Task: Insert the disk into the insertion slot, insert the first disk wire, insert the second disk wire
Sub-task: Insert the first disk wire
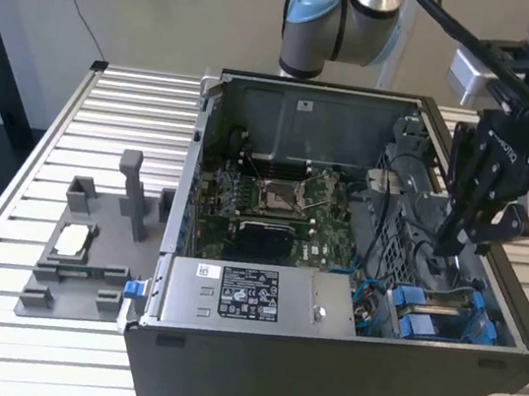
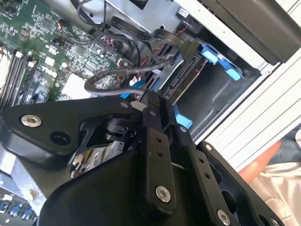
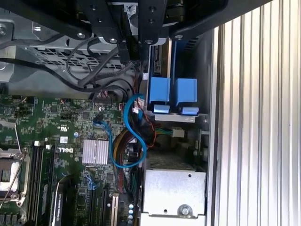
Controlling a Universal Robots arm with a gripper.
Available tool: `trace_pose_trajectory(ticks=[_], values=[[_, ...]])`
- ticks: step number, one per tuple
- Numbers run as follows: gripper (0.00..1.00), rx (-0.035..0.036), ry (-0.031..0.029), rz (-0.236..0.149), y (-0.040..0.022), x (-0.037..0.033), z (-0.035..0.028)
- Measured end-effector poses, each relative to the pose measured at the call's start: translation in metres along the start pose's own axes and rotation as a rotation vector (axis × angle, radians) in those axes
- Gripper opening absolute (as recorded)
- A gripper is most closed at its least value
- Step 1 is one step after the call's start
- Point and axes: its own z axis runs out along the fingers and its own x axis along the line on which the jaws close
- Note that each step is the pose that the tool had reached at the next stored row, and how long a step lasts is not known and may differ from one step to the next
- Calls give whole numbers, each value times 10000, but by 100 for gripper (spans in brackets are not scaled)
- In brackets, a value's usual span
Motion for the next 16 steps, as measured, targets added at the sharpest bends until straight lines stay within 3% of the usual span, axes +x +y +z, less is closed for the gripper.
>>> trace_pose_trajectory(ticks=[8,16], values=[[19,190,7,-27,-44,51,39],[19,201,13,-29,-91,80,74]])
